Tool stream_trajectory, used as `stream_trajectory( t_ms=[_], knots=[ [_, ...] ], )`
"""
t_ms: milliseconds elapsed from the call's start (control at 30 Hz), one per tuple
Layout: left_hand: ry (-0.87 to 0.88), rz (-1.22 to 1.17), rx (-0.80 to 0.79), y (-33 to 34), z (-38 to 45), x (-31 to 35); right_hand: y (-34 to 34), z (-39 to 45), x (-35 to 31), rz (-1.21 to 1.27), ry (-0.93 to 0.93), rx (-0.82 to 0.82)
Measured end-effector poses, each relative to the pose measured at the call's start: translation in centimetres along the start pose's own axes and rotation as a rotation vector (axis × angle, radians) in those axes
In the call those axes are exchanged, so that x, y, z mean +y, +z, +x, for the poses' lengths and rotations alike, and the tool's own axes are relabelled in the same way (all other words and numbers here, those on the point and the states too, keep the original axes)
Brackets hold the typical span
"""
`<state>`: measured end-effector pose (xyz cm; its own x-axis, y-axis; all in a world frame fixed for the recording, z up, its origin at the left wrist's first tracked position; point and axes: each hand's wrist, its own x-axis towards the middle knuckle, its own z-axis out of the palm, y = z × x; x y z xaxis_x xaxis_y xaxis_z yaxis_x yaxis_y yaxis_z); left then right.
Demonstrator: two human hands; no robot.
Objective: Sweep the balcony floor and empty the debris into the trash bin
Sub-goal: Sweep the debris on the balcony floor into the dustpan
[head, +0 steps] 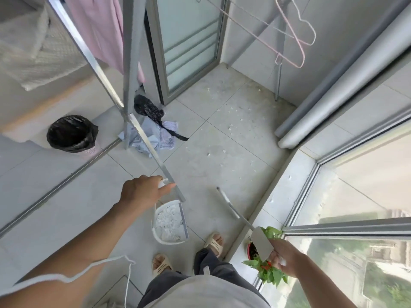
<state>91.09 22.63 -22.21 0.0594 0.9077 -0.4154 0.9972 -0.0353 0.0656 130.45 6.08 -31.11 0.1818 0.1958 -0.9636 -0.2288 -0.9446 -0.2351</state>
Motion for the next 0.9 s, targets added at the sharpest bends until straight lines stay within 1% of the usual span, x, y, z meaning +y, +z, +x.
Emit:
stream_trajectory(
  t_ms=[133,267,367,467,600,667,900],
  knots=[
    [0.01,-0.002,0.026,-1.9,1.0,3.6,-3.0,1.4,1.1,0.172,-0.001,0.035],
    [0.08,0.011,0.039,-3.4,2.8,7.8,-4.2,1.9,1.3,0.34,-0.017,0.035],
    [0.142,0.009,0.044,-4.6,4.4,10.6,-4.3,2.5,1.8,0.513,0.016,-0.049],
    [0.218,0.032,0.09,-5.9,5.6,14.7,-4.5,3.0,2.5,0.638,0.028,-0.134],
    [0.302,0.061,0.115,-6.9,6.8,19.8,-4.8,2.1,2.3,0.795,0.015,-0.158],
    [0.36,0.098,0.117,-6.9,7.4,21.8,-4.9,1.1,1.9,0.816,-0.006,-0.154],
    [0.473,0.256,0.154,-8.1,7.8,28.2,-7.9,-2.1,0.9,0.752,-0.126,-0.012]
  ],
)
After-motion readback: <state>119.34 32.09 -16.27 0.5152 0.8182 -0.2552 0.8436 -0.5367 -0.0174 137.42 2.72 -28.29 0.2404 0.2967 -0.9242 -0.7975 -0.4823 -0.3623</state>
